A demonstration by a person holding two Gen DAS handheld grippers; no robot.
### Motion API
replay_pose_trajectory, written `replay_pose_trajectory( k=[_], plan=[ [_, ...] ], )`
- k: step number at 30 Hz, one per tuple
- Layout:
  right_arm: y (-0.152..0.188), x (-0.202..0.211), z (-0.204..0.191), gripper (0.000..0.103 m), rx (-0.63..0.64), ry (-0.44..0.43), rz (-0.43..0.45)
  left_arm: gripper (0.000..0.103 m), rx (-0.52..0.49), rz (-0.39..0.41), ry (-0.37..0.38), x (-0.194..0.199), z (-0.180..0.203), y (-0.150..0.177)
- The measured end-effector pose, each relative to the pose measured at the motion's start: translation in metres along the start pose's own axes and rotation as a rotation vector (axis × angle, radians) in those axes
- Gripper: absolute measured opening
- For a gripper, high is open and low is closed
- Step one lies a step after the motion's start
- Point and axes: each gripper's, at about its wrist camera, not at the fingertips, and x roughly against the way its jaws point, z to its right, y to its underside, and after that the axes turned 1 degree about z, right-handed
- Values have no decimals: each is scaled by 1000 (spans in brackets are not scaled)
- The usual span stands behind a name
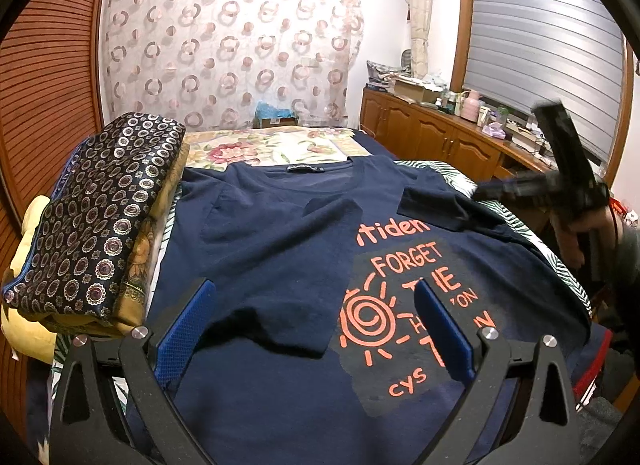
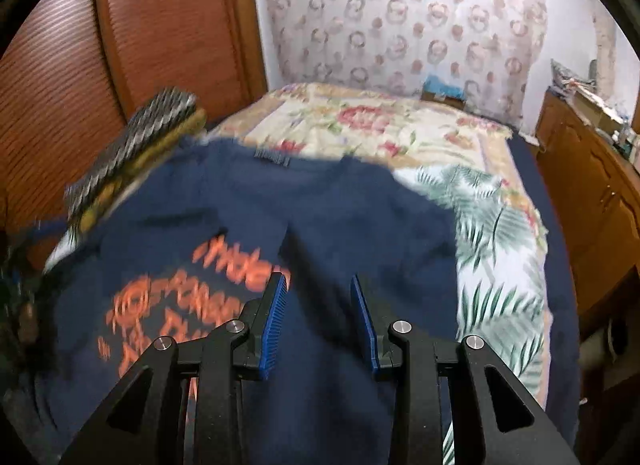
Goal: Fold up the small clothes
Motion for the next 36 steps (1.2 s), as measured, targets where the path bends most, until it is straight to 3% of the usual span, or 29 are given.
replay_pose_trajectory(
  k=[10, 16, 18, 20, 25, 30, 36],
  plan=[
    [15, -34, 25, 34, 4, 76, -101, 100, -1, -8, 6, -3, 1, 0],
    [9, -54, 13, 33, 101, 110, -116, 100, 3, -7, 6, -3, 0, 0],
    [9, -54, 5, 10, 152, 100, -126, 100, 2, -7, 7, -3, 0, 0],
    [13, -52, 0, 5, 179, 103, -135, 100, 1, -8, 6, -2, 0, 0],
    [20, -25, -2, 1, 151, -42, -81, 100, 6, -7, 7, -2, -1, 0],
    [31, 4, -15, 1, 169, -116, -30, 100, -1, -6, 9, -2, 1, 0],
    [34, 3, -29, 3, 198, -27, -17, 100, 3, -10, 14, -5, 2, -1]
  ],
)
